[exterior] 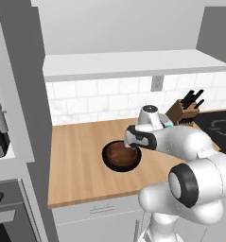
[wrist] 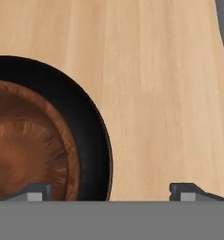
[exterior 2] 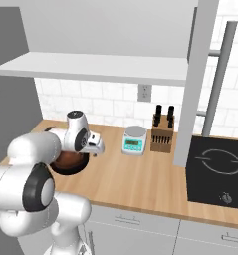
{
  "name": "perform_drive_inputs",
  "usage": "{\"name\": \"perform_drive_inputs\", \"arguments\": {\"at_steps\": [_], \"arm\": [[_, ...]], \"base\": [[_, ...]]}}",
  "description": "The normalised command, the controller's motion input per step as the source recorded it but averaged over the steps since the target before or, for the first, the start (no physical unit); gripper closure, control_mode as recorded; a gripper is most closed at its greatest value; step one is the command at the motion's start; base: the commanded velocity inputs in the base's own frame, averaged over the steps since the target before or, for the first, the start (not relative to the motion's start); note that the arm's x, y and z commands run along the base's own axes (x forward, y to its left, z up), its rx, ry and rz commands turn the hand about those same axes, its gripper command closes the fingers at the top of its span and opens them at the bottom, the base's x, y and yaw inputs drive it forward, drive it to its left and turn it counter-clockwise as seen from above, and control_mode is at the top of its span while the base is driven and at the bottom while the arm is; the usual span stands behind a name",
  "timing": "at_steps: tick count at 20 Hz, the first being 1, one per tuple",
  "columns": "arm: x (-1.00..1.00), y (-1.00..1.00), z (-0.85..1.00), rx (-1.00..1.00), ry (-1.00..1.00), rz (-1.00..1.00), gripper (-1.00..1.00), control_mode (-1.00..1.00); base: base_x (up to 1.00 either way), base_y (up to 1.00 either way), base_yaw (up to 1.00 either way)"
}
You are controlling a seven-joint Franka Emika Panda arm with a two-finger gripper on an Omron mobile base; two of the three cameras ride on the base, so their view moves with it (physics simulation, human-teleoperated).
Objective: Pick up the bowls on the counter and stack them on top of one another in the open cabinet. Place the smaller bowl on top of the larger bowl.
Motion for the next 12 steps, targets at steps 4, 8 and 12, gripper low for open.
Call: {"name": "perform_drive_inputs", "arguments": {"at_steps": [4,8,12], "arm": [[0.0,0.1,-0.35,0.01,0.03,0.0,-1.0,-1.0],[0.0,0.05,-0.44,0.05,0.0,-0.01,-1.0,-1.0],[0.0,0.04,-0.55,0.05,0.0,0.0,-1.0,-1.0]], "base": [[0.0,0.0,0.0],[0.0,0.0,0.0],[0.0,0.0,0.0]]}}
